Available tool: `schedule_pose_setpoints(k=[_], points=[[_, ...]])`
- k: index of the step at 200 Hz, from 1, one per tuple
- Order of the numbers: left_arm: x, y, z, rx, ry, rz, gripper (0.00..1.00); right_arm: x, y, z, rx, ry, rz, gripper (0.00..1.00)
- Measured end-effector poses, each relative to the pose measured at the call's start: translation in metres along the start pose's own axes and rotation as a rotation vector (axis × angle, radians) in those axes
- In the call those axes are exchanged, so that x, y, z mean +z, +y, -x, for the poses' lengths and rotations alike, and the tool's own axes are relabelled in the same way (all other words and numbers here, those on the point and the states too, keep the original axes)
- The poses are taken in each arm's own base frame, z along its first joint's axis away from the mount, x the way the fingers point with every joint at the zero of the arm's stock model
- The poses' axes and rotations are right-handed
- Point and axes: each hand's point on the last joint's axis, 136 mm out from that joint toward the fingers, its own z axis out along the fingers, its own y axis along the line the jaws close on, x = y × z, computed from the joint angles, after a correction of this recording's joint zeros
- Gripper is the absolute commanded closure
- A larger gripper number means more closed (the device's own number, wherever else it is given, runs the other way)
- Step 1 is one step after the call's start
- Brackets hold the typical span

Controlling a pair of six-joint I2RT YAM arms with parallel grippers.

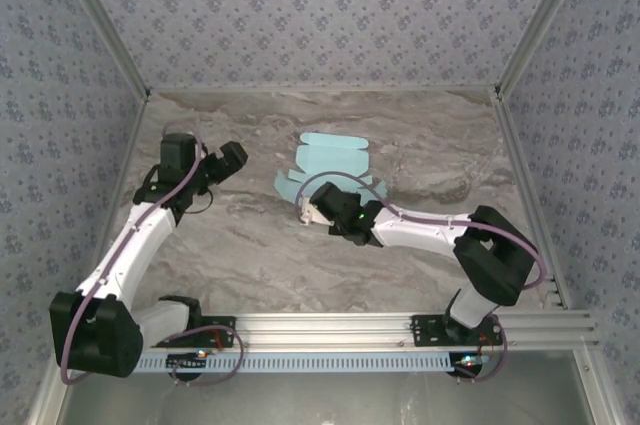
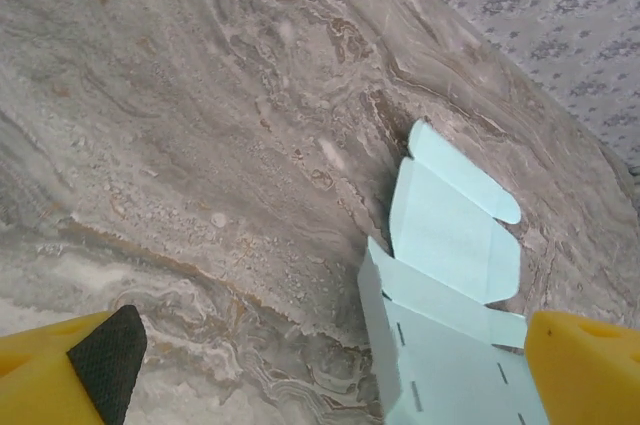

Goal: Fold the paper box

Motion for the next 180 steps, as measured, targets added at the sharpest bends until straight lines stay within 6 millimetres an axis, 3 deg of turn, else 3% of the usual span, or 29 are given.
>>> schedule_pose_setpoints(k=[21,39,43,64,76,94,126,137,147,180], points=[[-0.001,0.001,-0.002,0.025,-0.029,-0.031,0.01,-0.001,-0.007,-0.013,0.078,0.027,0.038,0.48],[0.003,-0.003,-0.002,0.034,-0.034,-0.059,0.01,-0.008,-0.028,-0.023,0.254,0.013,0.069,0.47],[0.005,-0.004,-0.002,0.036,-0.035,-0.066,0.01,-0.012,-0.035,-0.024,0.319,-0.005,0.079,0.42],[0.017,-0.002,-0.009,0.039,-0.018,-0.082,0.01,-0.038,-0.053,-0.016,0.565,-0.123,0.127,0.41],[0.028,0.002,-0.022,0.042,0.014,-0.079,0.01,-0.055,-0.059,-0.005,0.720,-0.204,0.168,0.40],[0.043,0.007,-0.042,0.044,0.068,-0.069,0.01,-0.065,-0.061,-0.001,0.949,-0.246,0.216,0.37],[0.065,0.008,-0.072,0.053,0.158,-0.053,0.01,-0.050,-0.045,-0.031,1.419,-0.084,0.180,0.33],[0.068,0.010,-0.076,0.051,0.172,-0.044,0.01,-0.048,-0.033,-0.038,1.561,-0.047,0.148,0.27],[0.069,0.012,-0.076,0.047,0.171,-0.038,0.01,-0.049,-0.017,-0.044,1.685,-0.023,0.129,0.19],[0.073,0.009,-0.068,0.026,0.151,-0.023,0.01,-0.048,0.025,-0.078,2.127,0.025,0.077,0.18]])
